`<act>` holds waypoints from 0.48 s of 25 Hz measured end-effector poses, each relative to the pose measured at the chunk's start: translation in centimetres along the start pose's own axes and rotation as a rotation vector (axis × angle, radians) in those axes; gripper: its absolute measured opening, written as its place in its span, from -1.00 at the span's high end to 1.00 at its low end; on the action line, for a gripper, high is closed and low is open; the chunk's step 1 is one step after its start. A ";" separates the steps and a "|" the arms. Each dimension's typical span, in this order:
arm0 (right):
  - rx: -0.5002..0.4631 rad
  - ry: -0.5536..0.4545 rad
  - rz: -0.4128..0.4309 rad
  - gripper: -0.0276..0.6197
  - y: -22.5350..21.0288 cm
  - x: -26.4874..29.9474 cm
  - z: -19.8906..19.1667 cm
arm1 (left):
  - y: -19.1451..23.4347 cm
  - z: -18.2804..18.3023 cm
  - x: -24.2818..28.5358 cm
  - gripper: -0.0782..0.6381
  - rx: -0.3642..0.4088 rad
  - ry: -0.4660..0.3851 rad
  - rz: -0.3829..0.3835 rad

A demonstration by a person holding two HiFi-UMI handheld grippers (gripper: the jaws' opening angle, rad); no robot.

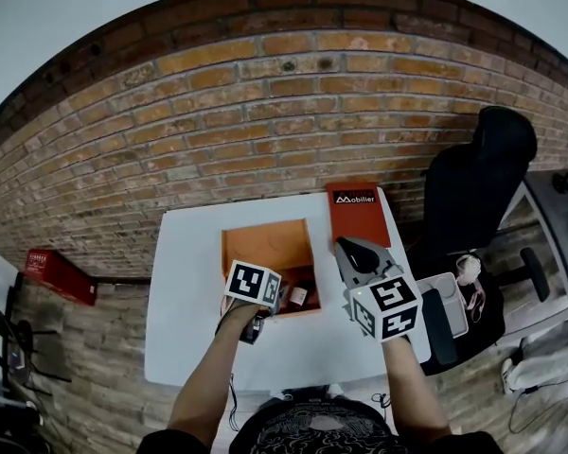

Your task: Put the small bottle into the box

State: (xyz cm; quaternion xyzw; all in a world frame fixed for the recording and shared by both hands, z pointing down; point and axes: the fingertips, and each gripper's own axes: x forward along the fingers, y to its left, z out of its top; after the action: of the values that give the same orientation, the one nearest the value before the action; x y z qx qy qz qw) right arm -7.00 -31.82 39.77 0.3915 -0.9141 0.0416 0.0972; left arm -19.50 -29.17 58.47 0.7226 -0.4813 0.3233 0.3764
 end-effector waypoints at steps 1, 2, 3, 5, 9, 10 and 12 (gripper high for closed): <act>-0.001 0.000 0.008 0.85 0.2 0.2 0.1 | 0.3 0.4 -0.6 0.17 -0.002 -0.022 0.011; -0.003 -0.001 0.015 0.85 0.4 0.4 0.1 | 0.6 0.7 -1.2 0.18 -0.002 -0.046 0.023; -0.004 -0.001 0.022 0.85 0.6 0.6 0.2 | 0.8 1.2 -1.9 0.19 -0.002 -0.072 0.036; -0.008 -0.003 0.034 0.85 1.0 0.8 0.3 | 1.2 2.0 -3.2 0.22 0.003 -0.118 0.059; -0.015 -0.004 0.053 0.85 1.5 1.3 0.5 | 1.8 3.6 -5.8 0.25 0.016 -0.188 0.092; -0.017 -0.003 0.055 0.85 1.5 1.3 0.5 | 1.9 4.1 -6.5 0.27 0.021 -0.211 0.101; -0.021 -0.003 0.057 0.85 1.5 1.4 0.6 | 2.0 5.3 -8.1 0.28 0.038 -0.274 0.120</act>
State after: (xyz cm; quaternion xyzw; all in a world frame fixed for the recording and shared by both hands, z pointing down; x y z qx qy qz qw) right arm -9.10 -31.90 39.46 0.3641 -0.9255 0.0342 0.0987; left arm -23.48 -30.53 49.50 0.7369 -0.5643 0.2524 0.2737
